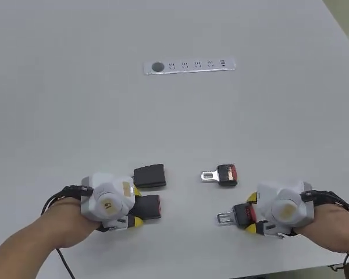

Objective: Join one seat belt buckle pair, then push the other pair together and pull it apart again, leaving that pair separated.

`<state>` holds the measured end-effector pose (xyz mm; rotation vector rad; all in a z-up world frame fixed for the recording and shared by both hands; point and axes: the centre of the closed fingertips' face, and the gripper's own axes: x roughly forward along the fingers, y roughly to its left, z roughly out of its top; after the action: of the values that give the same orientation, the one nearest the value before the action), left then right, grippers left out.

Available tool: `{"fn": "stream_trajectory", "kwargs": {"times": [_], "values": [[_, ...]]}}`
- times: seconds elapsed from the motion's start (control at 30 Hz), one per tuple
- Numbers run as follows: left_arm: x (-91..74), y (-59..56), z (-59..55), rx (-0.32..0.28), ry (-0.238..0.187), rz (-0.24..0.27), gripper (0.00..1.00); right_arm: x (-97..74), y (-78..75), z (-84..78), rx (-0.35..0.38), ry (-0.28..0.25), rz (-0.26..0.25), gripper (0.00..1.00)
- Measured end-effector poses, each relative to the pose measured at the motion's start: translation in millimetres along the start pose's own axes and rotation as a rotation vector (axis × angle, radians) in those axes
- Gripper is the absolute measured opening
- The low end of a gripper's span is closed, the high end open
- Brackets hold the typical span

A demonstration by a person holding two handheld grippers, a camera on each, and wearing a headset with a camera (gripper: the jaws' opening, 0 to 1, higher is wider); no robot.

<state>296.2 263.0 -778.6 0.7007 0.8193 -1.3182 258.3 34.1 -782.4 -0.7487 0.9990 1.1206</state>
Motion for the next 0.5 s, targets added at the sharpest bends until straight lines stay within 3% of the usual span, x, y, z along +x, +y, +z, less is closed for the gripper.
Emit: {"fn": "stream_trajectory", "kwargs": {"times": [0.5], "values": [[0.7, -5.6, -1.8, -0.02, 0.023, 0.025, 0.34, 0.4, 1.5, 2.1, 0.002, 0.012, -0.006, 0.33]]}}
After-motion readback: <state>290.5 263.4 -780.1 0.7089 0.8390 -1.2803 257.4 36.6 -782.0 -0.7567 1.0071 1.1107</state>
